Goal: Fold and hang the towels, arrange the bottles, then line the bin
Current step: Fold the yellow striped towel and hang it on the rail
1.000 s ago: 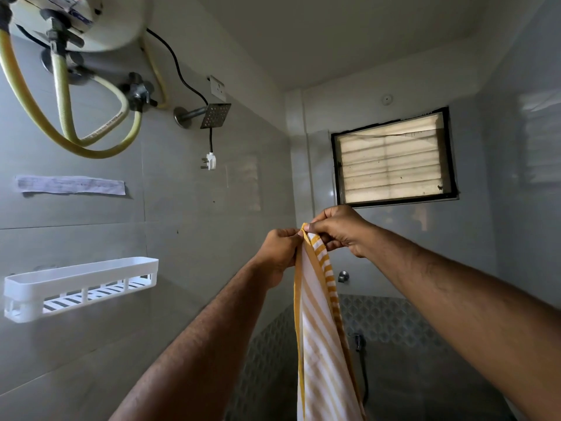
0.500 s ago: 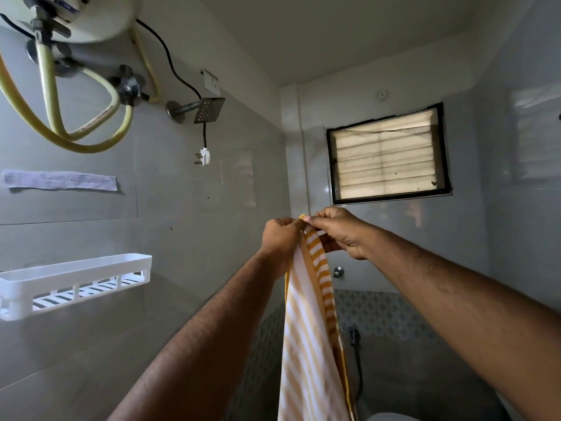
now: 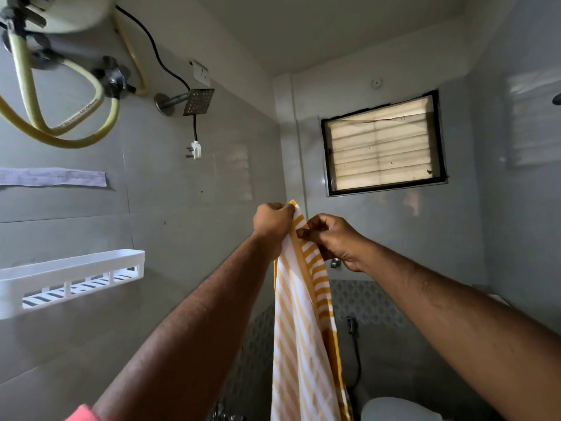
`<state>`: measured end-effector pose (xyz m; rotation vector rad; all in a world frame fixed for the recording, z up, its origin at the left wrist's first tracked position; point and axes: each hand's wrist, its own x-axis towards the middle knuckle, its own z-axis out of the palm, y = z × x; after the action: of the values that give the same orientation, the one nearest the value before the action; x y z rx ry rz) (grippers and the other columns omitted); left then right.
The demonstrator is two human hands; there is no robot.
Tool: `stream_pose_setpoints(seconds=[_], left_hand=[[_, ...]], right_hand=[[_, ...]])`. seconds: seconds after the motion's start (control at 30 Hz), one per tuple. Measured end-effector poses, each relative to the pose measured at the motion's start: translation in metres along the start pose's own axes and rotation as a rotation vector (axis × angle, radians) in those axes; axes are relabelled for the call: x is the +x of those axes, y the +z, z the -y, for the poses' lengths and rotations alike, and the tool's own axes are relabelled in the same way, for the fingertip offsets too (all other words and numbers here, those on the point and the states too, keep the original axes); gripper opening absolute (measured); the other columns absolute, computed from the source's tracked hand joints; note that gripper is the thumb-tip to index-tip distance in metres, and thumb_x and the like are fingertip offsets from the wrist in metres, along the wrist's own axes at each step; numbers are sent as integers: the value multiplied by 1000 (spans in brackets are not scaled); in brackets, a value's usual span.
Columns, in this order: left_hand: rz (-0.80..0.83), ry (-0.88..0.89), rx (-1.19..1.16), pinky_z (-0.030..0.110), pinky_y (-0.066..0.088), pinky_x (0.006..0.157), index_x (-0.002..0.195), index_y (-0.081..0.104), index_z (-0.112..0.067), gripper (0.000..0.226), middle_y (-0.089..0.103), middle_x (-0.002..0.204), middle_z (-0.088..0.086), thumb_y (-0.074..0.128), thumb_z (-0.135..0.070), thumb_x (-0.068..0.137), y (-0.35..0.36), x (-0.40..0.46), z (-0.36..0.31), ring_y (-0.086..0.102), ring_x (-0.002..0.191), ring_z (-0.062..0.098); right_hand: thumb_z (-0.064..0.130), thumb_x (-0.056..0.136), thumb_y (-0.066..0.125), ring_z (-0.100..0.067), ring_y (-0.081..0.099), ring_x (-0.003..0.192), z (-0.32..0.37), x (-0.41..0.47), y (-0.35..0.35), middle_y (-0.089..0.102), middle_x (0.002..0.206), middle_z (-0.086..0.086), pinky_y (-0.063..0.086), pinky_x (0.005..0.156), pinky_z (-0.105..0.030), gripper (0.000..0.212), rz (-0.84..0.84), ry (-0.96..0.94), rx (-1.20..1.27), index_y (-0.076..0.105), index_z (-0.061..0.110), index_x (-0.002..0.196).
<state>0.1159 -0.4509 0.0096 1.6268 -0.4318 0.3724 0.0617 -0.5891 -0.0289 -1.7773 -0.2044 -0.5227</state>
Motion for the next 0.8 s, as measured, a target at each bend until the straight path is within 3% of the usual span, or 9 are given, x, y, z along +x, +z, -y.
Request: stream_pose_setpoints(seconds=[0.2,0.37,0.53,0.8], left_hand=[[-32,-18,21,36,62,73,85,74,-10,20,73,87,10,61,-23,94,-3,4,-4,71,78,26],[-85,-17,36,35,61,72,77,71,-11,23,71,84,9,61,-25,92,-6,9,-4,70,77,27],[-114,-36,24,39,63,81,78,71,-13,24,73,91,10,62,-27,96,-12,11,0,72,84,28],[-169,-38,60,34,57,77,99,75,-6,24,73,100,11,60,-25,97,-27,13,5,70,88,28]], right_hand=[[33,89,79,-21,78,79,-20,-10,-5,80,92,-6,62,65,-31,28,37,-13,33,73,10,104],[35,90,77,-24,79,87,-52,-20,-8,80,96,-7,64,76,-35,30,80,49,-22,75,9,106],[35,91,77,-26,78,91,-88,-27,-9,80,98,-11,64,84,-39,35,153,160,-33,77,4,107],[34,95,73,-20,78,95,-123,-30,-16,80,104,-8,63,88,-35,31,230,275,-208,77,7,110]])
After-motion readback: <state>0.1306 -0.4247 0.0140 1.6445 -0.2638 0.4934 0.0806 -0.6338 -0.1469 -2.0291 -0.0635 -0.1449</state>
